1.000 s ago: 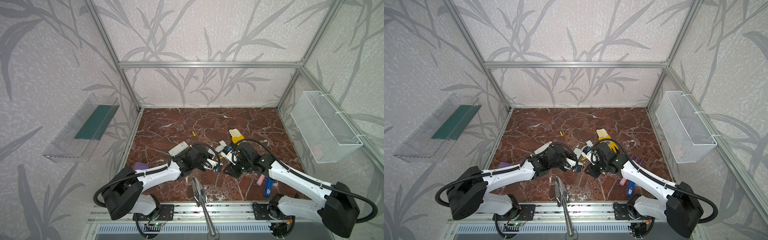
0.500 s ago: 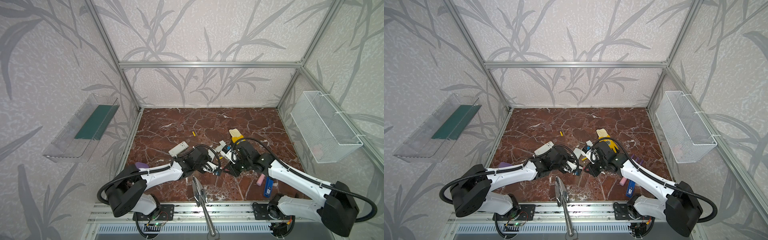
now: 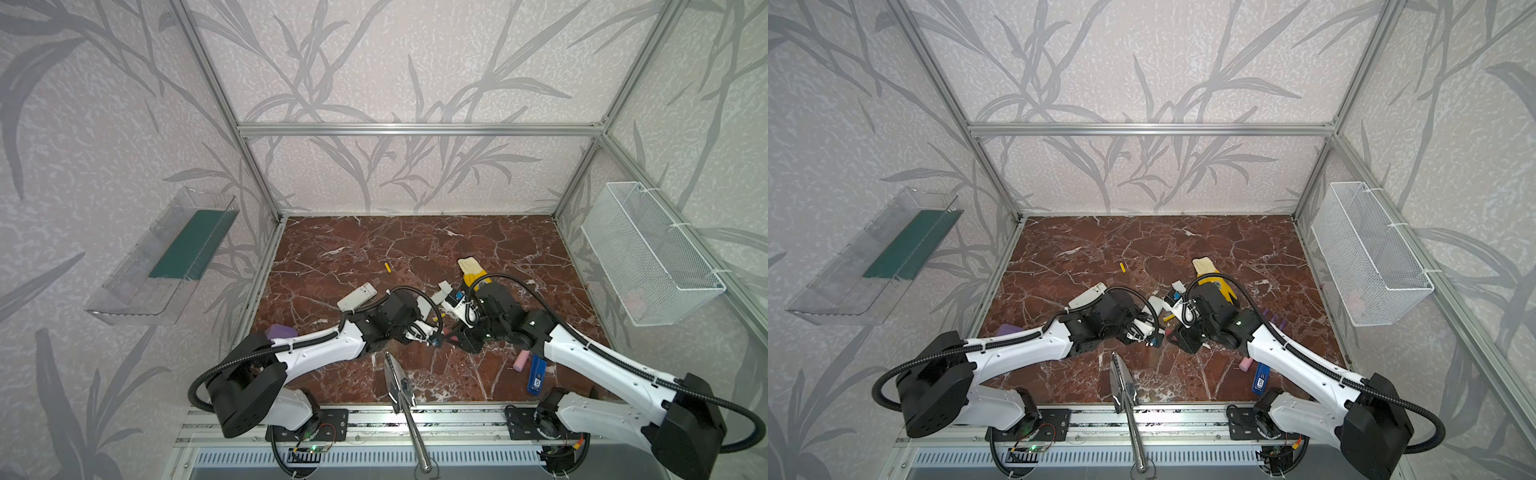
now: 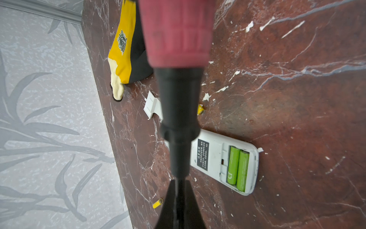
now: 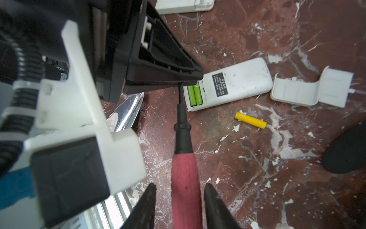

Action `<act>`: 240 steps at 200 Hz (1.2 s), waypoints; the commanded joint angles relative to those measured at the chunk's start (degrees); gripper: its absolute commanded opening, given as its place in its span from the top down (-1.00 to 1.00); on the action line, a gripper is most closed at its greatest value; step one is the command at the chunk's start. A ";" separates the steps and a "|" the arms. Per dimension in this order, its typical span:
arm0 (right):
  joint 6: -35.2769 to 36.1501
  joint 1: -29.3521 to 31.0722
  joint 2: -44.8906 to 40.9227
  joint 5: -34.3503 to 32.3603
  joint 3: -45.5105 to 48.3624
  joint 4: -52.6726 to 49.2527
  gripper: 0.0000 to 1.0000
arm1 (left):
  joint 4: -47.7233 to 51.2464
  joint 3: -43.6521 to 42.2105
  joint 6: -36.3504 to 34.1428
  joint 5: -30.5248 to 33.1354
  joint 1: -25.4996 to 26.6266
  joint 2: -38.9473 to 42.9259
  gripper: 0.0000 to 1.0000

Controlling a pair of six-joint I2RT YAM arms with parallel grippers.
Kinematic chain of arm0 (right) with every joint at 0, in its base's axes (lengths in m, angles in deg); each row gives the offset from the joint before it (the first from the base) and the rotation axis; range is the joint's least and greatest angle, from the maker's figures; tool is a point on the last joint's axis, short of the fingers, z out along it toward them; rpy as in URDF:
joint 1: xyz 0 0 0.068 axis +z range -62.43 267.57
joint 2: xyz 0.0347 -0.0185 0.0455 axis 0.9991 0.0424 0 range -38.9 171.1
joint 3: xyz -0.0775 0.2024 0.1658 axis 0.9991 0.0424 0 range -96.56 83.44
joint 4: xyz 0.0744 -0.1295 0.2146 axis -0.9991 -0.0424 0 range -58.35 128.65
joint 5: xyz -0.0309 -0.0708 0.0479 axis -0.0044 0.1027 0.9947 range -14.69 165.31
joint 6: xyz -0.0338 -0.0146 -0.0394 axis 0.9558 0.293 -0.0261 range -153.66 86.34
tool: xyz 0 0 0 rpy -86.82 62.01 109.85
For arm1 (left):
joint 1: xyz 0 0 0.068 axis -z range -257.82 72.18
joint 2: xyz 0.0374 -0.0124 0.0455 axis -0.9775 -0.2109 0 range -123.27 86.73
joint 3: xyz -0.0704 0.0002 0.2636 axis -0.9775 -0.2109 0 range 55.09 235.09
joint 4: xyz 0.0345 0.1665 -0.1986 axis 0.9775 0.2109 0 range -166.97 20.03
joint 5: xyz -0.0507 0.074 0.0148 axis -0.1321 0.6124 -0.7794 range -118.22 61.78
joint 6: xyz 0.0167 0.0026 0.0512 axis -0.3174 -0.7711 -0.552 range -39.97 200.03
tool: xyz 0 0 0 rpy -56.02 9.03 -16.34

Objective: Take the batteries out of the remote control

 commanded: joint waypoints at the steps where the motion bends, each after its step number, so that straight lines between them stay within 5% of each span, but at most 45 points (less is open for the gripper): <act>1: 4.32 0.38 -2.04 -2.47 0.30 1.18 -0.02 | 6.46 1.91 1.76 -0.58 -0.62 2.10 1.00; 42: 10.12 0.67 -4.23 -5.99 1.88 4.19 -0.09 | 10.89 2.50 3.06 -3.71 -1.91 2.96 1.00; 95: 18.99 1.00 -6.13 -1.78 3.26 8.46 -0.09 | 15.94 3.88 4.34 -7.84 -3.62 3.60 1.00; 133: 18.28 2.71 -3.63 1.68 3.80 10.13 -0.08 | 13.92 2.90 4.95 -8.15 -4.26 4.54 1.00; 240: 18.63 5.54 -3.06 -1.66 7.11 16.54 0.01 | 16.28 3.42 6.07 -12.27 -5.46 5.78 1.00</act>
